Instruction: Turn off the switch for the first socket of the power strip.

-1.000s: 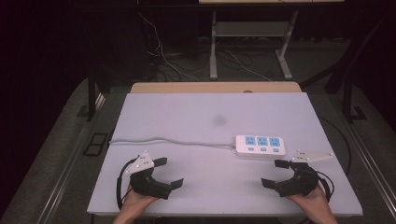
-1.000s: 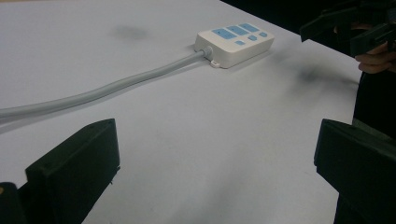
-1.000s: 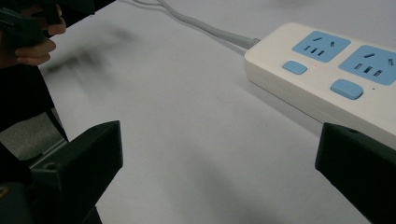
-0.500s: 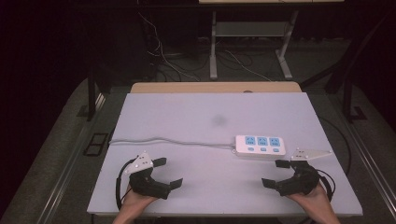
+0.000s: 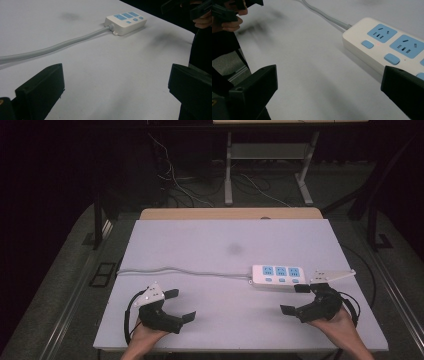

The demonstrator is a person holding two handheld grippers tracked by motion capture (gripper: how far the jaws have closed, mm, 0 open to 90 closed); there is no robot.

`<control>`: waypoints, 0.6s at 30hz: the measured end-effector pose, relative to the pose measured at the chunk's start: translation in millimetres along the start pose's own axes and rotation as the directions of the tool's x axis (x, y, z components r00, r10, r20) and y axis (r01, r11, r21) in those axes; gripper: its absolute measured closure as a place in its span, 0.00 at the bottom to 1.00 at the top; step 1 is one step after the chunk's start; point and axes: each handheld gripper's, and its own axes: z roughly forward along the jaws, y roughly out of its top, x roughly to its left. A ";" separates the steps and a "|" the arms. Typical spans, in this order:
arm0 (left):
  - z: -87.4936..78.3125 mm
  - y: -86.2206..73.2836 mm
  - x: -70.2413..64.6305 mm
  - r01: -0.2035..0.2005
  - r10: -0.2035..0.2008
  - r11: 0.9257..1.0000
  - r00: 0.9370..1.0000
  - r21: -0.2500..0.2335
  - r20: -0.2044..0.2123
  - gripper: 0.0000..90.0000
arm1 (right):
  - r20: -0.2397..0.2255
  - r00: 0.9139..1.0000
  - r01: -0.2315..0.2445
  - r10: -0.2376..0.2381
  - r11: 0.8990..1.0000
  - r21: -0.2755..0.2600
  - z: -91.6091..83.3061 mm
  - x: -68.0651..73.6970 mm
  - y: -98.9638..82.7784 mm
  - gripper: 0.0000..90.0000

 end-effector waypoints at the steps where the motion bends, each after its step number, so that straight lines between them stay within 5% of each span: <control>1: 0.2 -0.1 -0.2 0.002 -0.002 1.000 1.000 0.000 0.000 0.00 | 0.004 1.000 0.004 -0.004 1.000 0.004 0.8 -0.5 1.8 0.01; 18: 1.5 -0.7 0.1 0.001 -0.001 1.000 1.000 0.003 -0.003 0.00 | -0.010 1.000 0.023 -0.022 0.998 0.051 6.3 -11.1 25.1 0.01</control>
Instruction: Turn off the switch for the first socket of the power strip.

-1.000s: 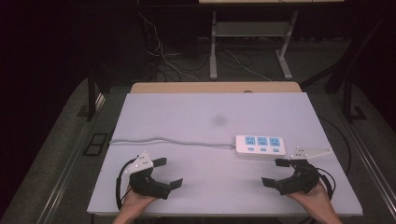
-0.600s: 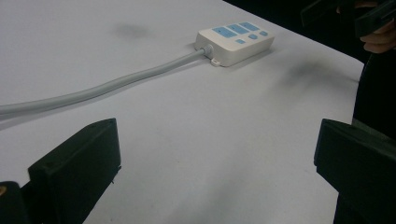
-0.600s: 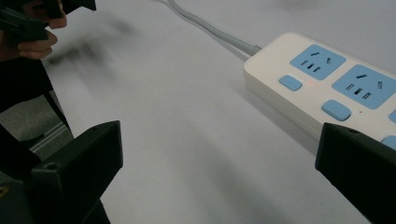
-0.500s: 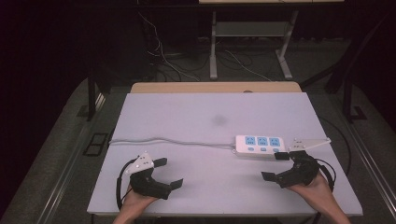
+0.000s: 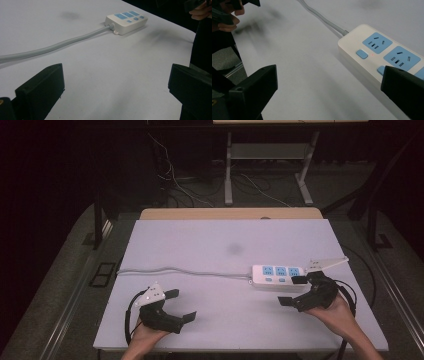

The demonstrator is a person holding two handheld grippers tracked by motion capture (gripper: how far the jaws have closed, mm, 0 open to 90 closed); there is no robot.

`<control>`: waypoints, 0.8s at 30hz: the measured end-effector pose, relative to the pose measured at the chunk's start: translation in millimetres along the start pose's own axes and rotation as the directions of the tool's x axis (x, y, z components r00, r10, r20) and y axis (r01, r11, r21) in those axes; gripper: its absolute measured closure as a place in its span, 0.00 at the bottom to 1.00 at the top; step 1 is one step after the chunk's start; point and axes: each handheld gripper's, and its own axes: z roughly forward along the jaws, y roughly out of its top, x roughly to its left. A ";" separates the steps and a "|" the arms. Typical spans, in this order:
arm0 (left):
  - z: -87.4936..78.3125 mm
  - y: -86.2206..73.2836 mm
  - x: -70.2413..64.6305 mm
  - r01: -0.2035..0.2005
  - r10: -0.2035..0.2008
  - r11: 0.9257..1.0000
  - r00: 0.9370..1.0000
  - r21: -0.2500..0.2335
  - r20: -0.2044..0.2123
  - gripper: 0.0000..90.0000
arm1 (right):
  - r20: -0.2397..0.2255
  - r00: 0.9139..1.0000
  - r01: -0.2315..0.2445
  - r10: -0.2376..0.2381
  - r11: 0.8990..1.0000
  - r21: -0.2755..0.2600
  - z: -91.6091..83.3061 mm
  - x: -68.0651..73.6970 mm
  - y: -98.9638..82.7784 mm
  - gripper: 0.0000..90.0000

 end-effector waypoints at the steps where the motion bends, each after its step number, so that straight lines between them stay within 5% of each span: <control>1: 0.0 0.0 0.0 0.000 0.000 1.000 1.000 0.000 0.000 0.00 | 0.000 1.000 0.000 0.000 1.000 0.000 0.0 0.0 0.0 0.01; 24: 0.4 -0.4 0.4 0.002 -0.002 1.000 1.000 0.002 0.001 0.00 | -0.006 1.000 0.027 -0.027 0.996 0.085 22.3 -10.1 34.3 0.01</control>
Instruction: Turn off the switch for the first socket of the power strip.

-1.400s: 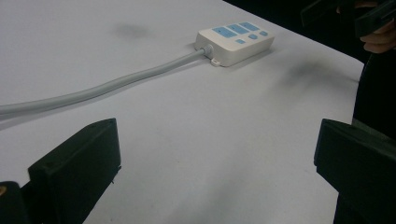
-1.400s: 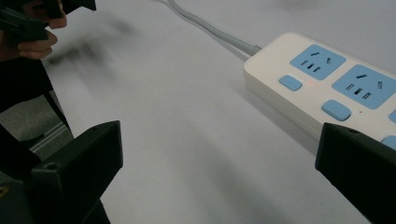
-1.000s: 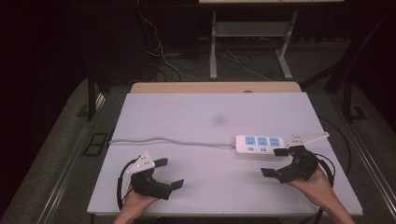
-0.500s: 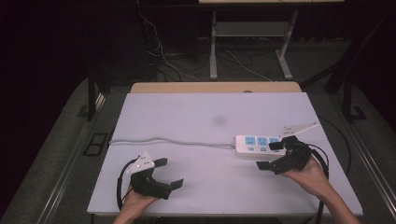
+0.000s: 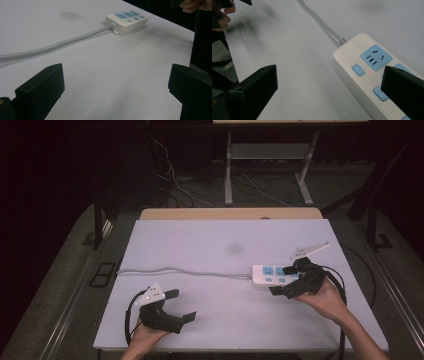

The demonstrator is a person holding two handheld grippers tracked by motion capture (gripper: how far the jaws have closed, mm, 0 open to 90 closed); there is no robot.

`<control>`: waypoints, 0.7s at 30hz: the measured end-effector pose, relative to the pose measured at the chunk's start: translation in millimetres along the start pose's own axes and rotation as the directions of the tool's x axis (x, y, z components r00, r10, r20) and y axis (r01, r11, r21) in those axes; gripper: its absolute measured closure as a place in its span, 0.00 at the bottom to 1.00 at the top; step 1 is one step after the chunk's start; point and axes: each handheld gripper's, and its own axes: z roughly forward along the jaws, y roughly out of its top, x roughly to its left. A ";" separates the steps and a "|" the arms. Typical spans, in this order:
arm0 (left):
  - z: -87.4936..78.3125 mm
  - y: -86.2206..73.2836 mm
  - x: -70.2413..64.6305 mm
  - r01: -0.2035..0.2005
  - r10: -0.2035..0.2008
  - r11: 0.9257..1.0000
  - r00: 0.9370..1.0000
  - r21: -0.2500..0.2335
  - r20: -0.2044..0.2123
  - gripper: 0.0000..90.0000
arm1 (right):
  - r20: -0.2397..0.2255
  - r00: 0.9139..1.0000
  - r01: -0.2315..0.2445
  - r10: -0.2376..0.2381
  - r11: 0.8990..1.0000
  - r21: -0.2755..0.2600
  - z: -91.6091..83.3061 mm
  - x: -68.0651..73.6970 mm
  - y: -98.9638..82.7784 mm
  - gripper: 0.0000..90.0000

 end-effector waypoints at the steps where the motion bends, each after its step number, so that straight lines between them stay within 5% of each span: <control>1: 0.0 0.0 -0.1 0.000 0.000 1.000 1.000 0.000 0.000 0.00 | 0.000 1.000 0.002 -0.002 1.000 0.004 1.0 -0.5 0.8 0.01; 21: 1.2 -0.1 -0.2 0.001 -0.001 1.000 1.000 0.003 0.002 0.00 | 0.020 1.000 -0.008 0.007 0.999 0.042 14.9 -12.4 20.3 0.01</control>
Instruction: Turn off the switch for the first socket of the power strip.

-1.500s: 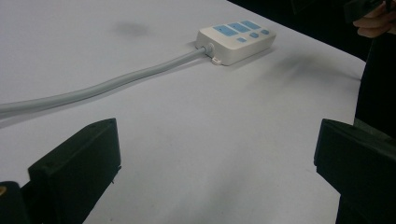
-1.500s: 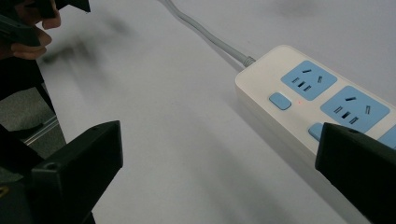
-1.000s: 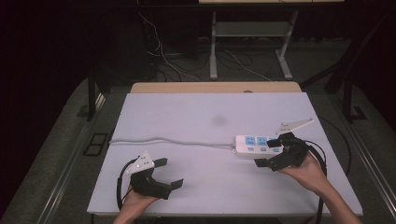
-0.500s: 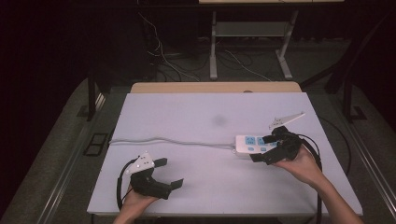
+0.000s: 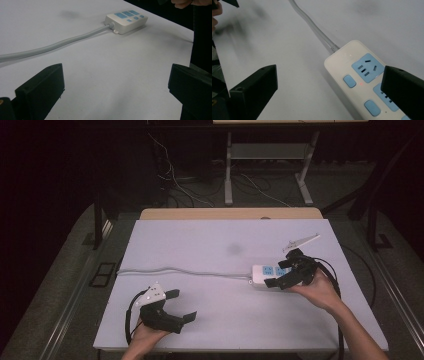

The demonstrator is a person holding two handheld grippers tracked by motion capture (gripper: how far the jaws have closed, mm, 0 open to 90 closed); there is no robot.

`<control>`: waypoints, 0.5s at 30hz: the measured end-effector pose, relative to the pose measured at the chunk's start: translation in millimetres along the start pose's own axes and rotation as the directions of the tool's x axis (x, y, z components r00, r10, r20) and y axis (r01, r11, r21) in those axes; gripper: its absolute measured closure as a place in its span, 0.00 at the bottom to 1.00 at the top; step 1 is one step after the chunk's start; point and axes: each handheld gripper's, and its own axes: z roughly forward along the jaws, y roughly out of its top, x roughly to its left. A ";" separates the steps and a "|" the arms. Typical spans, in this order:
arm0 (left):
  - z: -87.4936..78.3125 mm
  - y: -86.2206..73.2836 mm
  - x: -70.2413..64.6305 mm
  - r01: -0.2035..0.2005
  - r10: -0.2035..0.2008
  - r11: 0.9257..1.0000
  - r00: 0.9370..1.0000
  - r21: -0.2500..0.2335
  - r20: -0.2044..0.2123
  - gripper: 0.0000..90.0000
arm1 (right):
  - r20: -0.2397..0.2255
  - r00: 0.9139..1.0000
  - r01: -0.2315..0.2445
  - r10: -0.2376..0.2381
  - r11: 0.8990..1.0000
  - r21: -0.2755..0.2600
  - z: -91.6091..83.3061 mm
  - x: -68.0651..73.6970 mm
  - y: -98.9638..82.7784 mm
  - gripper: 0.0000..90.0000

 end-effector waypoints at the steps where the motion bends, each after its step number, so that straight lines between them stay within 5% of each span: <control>1: 0.0 0.0 0.0 0.000 0.000 1.000 1.000 0.000 0.000 0.00 | 0.002 1.000 -0.001 0.001 1.000 0.001 0.9 -1.0 1.2 0.01; 7: -0.3 -0.1 0.2 0.001 -0.001 1.000 1.000 -0.002 0.000 0.00 | -0.001 1.000 -0.009 0.009 1.000 0.009 4.9 -7.1 5.7 0.12; 15: -0.5 -0.1 0.3 -0.003 0.003 1.000 1.000 -0.002 0.001 0.00 | 0.001 1.000 -0.007 0.007 0.999 0.034 9.0 -17.6 4.4 0.40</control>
